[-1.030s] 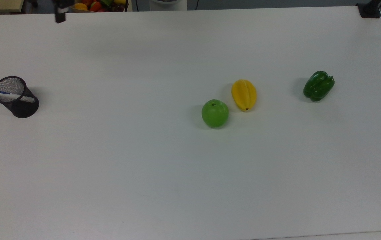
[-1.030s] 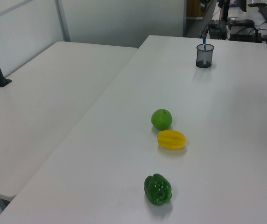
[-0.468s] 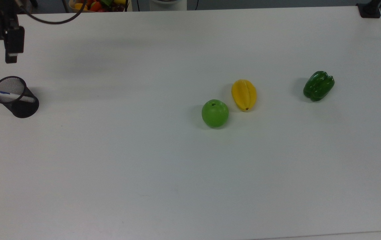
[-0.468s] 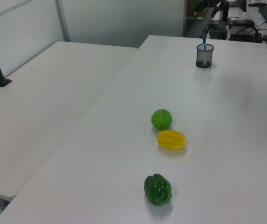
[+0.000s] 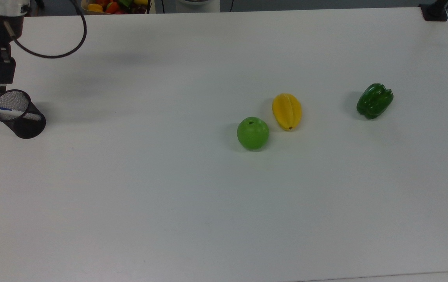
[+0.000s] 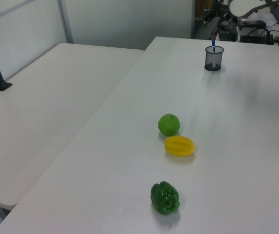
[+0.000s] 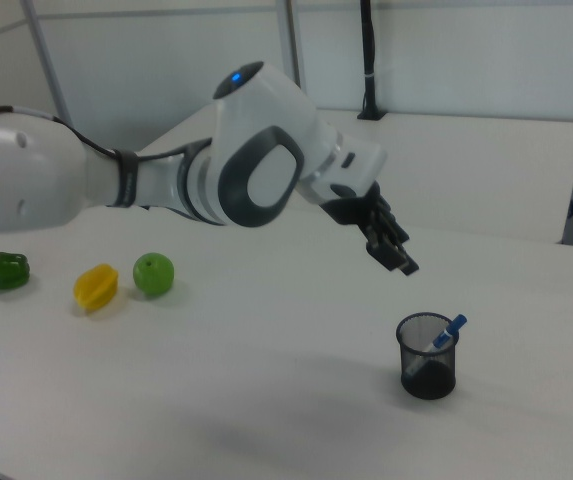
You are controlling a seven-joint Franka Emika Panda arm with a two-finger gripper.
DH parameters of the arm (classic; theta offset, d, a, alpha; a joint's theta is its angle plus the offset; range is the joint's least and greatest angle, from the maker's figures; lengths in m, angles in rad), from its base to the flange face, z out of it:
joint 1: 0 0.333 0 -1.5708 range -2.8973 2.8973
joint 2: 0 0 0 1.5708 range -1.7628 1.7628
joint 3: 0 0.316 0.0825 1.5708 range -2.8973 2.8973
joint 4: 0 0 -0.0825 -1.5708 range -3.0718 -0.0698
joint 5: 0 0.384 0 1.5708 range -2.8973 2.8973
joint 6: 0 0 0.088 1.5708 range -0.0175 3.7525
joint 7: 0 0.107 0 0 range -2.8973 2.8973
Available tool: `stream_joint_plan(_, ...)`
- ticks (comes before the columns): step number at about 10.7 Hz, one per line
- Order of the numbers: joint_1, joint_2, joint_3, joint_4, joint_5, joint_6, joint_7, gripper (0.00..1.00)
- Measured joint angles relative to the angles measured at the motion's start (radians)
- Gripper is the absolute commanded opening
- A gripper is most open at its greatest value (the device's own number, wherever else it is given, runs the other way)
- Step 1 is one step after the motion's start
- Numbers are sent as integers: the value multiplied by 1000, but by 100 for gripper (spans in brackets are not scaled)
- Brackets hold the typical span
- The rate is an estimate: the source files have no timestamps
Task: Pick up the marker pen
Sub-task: 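Move the gripper over the black mesh pen cup and lower it, then close the gripper on the blue-capped marker pen in the cup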
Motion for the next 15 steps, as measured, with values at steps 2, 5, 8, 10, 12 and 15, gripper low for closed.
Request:
stream_joint_plan(2, -26, 43, 0, -2, 0, 18, 0, 66)
stream_joint_plan(5, -66, 95, -1, -3, 0, 66, 1, 64)
stream_joint_plan(8, -85, 141, -1, -4, 0, 124, 1, 60)
stream_joint_plan(10, -93, 169, -1, -4, 0, 172, 1, 56)
stream_joint_plan(12, -100, 192, -1, -4, 0, 195, 1, 46)
stream_joint_plan(15, -101, 202, -1, 1, -20, 206, 0, 31)
